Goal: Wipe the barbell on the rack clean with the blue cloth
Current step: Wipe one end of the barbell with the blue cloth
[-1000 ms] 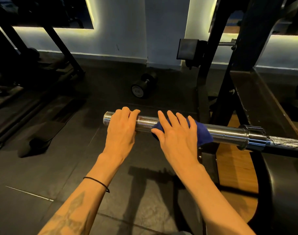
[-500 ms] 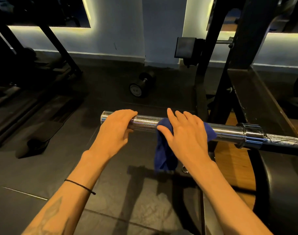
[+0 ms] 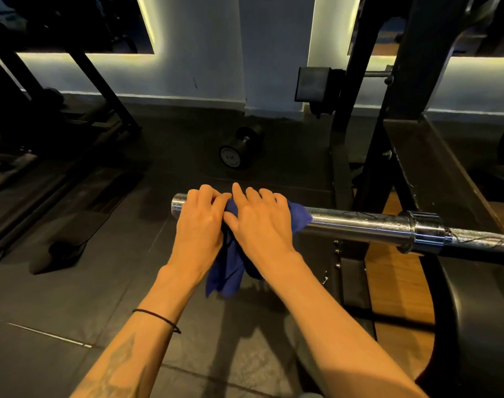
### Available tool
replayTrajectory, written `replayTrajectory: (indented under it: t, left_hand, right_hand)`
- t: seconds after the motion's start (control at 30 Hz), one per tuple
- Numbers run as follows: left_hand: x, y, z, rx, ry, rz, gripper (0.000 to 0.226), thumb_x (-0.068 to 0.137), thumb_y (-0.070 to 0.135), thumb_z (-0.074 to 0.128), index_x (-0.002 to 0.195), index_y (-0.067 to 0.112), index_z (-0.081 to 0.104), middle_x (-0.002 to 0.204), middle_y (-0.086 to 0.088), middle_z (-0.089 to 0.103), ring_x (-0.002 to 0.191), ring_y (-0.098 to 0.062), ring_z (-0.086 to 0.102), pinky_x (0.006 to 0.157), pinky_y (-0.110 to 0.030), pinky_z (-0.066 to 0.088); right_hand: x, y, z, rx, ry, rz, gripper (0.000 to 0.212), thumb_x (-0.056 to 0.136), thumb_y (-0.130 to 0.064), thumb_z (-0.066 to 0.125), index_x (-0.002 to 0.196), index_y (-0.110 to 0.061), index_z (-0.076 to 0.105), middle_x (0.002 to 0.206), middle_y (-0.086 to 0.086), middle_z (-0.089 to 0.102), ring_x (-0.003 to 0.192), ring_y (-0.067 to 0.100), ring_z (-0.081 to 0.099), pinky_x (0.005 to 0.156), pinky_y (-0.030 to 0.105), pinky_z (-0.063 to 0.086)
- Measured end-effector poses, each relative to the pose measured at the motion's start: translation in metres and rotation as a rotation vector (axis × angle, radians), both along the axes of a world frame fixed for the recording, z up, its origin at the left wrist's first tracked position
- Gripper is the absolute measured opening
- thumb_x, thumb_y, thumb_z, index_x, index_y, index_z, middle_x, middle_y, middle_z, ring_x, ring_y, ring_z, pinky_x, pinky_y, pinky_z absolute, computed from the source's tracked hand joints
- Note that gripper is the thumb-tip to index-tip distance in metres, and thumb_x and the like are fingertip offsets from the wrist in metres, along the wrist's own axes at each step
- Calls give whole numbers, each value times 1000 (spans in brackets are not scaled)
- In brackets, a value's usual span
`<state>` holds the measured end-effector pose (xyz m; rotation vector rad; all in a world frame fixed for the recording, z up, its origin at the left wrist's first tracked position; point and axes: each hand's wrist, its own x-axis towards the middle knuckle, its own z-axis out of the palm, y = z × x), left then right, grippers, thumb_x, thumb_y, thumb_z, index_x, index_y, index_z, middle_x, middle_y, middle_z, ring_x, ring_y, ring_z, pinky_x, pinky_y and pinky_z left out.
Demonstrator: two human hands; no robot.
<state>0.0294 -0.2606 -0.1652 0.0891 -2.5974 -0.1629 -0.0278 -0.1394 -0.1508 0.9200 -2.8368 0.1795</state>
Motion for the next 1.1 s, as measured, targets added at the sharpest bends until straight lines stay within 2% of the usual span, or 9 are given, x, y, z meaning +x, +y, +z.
replayTrajectory:
  t: [0.17, 0.3, 0.43, 0.53, 0.67, 0.8, 0.9, 1.0, 1.1]
  left_hand:
    - [4, -15, 0, -29, -113, -130, 63, 74, 7, 79, 132, 1, 55, 143, -19, 48, 132, -37, 48, 106, -50, 44]
    - [1, -12, 9, 48, -125, -65, 63, 67, 7, 84, 124, 13, 59, 119, -7, 63, 107, -29, 59, 88, -44, 50]
    - [-7, -8, 9, -66, -112, -18, 71, 59, 9, 90, 123, 13, 61, 105, -8, 60, 87, -27, 54, 73, -41, 47]
    - [-7, 0, 0, -139, -3, 60, 57, 65, 6, 84, 118, 11, 63, 97, -10, 52, 78, -24, 42, 66, -37, 38]
    - [-8, 6, -1, -158, 26, 95, 46, 71, 4, 75, 115, 8, 63, 96, -11, 51, 79, -25, 40, 67, -35, 34]
    - [-2, -2, 2, -163, -71, -5, 59, 76, 36, 75, 127, 9, 59, 117, -11, 53, 101, -28, 49, 81, -41, 45]
    - [0, -5, 6, -199, -64, -45, 65, 82, 57, 57, 128, 11, 59, 133, -8, 54, 113, -28, 51, 87, -44, 45]
    - [-6, -7, 12, -285, -110, -50, 70, 86, 66, 47, 130, 14, 58, 117, -5, 63, 100, -27, 52, 80, -43, 44]
    - [-10, -10, 14, -366, -120, -39, 75, 81, 67, 59, 136, 17, 57, 104, -6, 64, 85, -25, 48, 69, -40, 41]
  right_hand:
    - [-8, 53, -5, -39, 77, -105, 77, 98, -70, 24, 150, -17, 45, 121, 5, 67, 115, 28, 57, 97, 43, 43]
    - [-1, 76, -7, -9, 88, -152, 74, 98, -67, 24, 154, -22, 40, 138, 6, 60, 131, 30, 52, 111, 48, 37]
    - [7, 52, 0, 8, 34, -138, 71, 98, -62, 18, 158, -25, 29, 150, 7, 50, 140, 30, 42, 116, 53, 28]
    - [8, 17, 0, 39, 26, -37, 65, 105, -56, 25, 160, -22, 19, 154, 8, 44, 142, 31, 38, 117, 54, 24]
    - [-1, 5, 0, 15, 1, 11, 63, 107, -52, 28, 160, -19, 21, 146, 8, 51, 135, 29, 45, 112, 47, 31]
    - [-7, 41, -6, -44, 64, -27, 74, 100, -67, 27, 153, -16, 39, 123, 5, 65, 117, 27, 56, 100, 43, 43]
    - [-8, 77, -10, -48, 124, -97, 73, 101, -67, 26, 150, -16, 44, 125, 5, 65, 119, 28, 56, 102, 44, 43]
    - [-3, 97, -11, -43, 131, -167, 70, 100, -64, 32, 151, -19, 45, 137, 7, 61, 129, 30, 53, 111, 48, 38]
    - [3, 88, -8, -21, 121, -194, 68, 99, -60, 32, 153, -20, 42, 143, 8, 57, 133, 31, 51, 113, 52, 34]
